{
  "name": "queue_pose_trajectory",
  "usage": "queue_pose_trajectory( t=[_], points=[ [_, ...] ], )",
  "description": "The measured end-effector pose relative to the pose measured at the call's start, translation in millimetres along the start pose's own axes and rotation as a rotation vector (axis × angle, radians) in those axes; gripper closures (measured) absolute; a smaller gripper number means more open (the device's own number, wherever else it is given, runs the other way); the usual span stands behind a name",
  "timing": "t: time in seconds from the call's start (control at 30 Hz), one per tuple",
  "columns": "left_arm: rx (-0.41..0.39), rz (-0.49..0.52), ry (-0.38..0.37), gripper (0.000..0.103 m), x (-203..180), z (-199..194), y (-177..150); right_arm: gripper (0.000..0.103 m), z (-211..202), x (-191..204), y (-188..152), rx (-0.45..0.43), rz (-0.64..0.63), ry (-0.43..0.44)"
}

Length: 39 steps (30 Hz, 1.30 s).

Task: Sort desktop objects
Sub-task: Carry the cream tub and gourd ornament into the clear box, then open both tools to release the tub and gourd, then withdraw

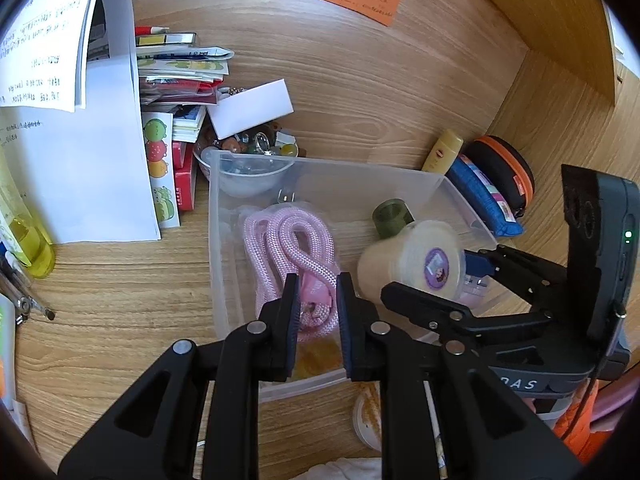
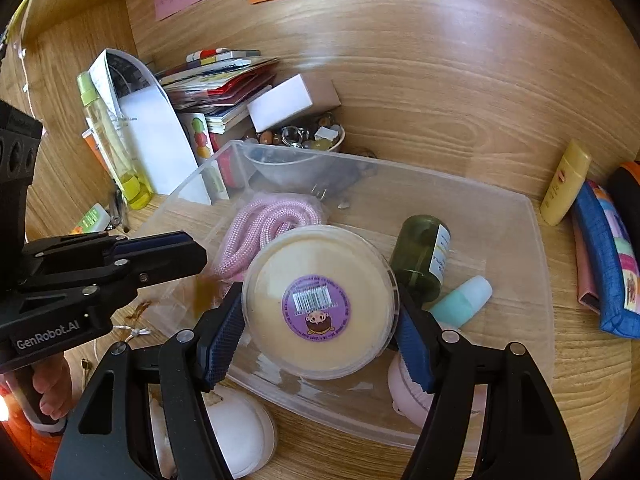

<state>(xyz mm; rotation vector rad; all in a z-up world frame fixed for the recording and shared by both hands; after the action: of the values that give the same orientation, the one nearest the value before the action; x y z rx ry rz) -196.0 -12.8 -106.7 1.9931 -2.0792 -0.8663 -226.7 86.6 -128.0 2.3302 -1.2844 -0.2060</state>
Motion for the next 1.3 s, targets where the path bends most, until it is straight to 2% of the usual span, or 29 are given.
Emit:
queue_pose_trajectory(
  t=[0.17,0.27,0.3,0.5,0.67,0.73,0.8,0.87,1.0,1.13,1.3],
  points=[
    [-0.005,0.011,-0.015,0.074,-5,-3,-2,0.037,1,0,0,0.007,0.004,0.009],
    [-0.024,0.02,0.009,0.058,-8,-7,-2,0.037,1,0,0,0.011,0.006,0.01],
    [-0.032,0.018,0.015,0.05,-8,-9,-2,0.037,0,0,0,0.007,0.003,0.003],
    [-0.059,0.006,0.015,0.047,-9,-24,-4,0.036,-11,4,-2,-0.015,-0.022,-0.03],
    [-0.098,-0.012,-0.012,0.035,-9,-44,-9,0.032,-31,2,-5,-0.061,0.001,-0.015],
    [-0.126,-0.015,-0.002,0.03,-9,-57,-10,0.029,-43,2,-8,-0.092,0.003,-0.009],
    [-0.153,-0.017,0.007,0.028,-9,-71,-12,0.023,-55,4,-12,-0.122,0.0,-0.025],
    [-0.17,-0.018,0.021,0.026,-9,-82,-16,0.022,-68,6,-16,-0.154,-0.011,-0.047],
    [-0.188,-0.03,0.054,0.013,-8,-96,-30,0.018,-85,6,-25,-0.185,-0.02,-0.073],
    [-0.179,-0.039,0.1,0.011,-5,-103,-49,0.016,-95,1,-38,-0.195,-0.015,-0.086],
    [-0.117,-0.062,0.143,0.009,2,-97,-80,0.016,-97,-9,-57,-0.18,0.004,-0.095]
  ],
)
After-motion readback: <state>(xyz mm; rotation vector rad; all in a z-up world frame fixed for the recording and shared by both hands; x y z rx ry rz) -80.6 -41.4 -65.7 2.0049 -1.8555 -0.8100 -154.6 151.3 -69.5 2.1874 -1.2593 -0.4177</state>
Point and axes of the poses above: each gripper's, at about its wrist camera, not at the fingertips, and z roughly the way its jaws point, x to its left, y to its top, the point moved 7 cm from there along z, roughly the way its jaws point, and after that the axes turned 15 degrees about x, right-handed, at the moved point
